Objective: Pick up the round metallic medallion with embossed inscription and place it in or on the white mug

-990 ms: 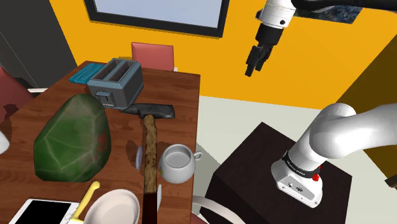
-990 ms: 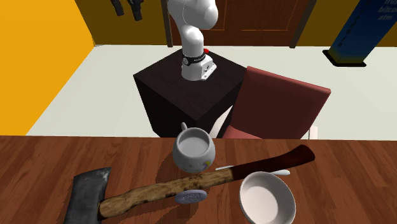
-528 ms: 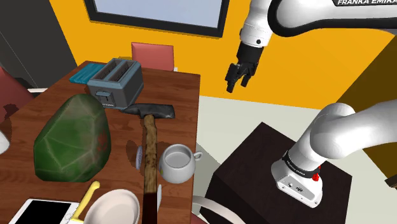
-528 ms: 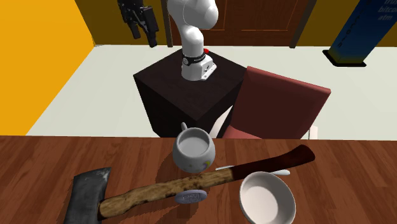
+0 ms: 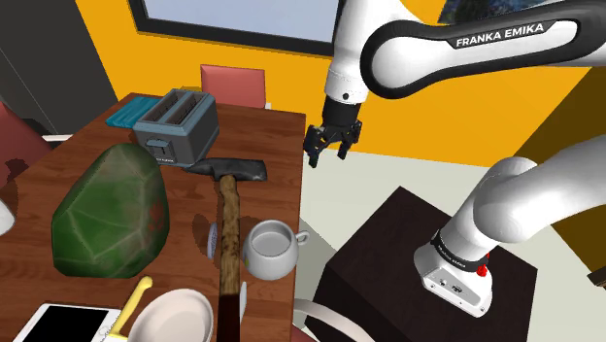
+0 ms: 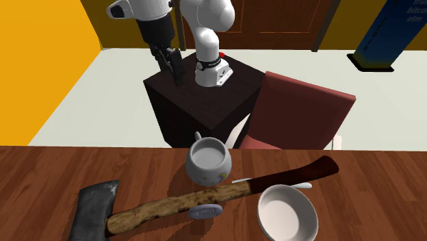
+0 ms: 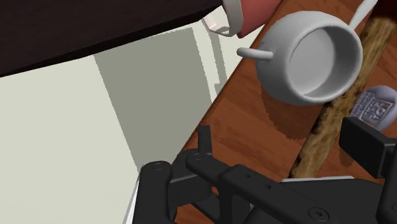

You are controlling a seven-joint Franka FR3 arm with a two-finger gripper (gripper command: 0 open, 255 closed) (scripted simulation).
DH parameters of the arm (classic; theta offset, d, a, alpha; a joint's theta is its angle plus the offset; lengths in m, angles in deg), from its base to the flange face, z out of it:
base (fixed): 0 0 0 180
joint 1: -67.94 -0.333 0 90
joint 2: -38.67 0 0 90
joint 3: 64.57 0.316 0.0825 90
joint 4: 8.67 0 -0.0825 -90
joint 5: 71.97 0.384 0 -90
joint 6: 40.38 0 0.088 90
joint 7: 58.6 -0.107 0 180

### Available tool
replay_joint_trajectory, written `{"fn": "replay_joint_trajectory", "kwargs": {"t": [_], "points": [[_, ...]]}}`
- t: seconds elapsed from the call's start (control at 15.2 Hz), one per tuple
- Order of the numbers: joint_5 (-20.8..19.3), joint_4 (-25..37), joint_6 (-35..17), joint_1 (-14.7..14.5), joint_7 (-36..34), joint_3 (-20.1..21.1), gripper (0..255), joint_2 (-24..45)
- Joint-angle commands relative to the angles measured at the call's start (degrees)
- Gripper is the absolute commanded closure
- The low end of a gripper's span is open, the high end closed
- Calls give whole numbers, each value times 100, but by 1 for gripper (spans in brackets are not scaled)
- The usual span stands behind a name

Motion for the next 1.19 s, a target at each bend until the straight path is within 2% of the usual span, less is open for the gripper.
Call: {"fn": "replay_joint_trajectory", "kwargs": {"t": [0.0, 0.33, 0.66, 0.86, 1.12], "points": [[46, 94, -328, 24, -414, 277, 0, 391], [-126, 524, -1012, 138, -1487, 902, 0, 1467], [-773, 1148, -1593, 199, -2758, 1358, 0, 2741], [-1344, 1622, -1831, 71, -3582, 1422, 0, 3564], [-2049, 2380, -1984, -329, -4564, 1233, 0, 4621]]}}
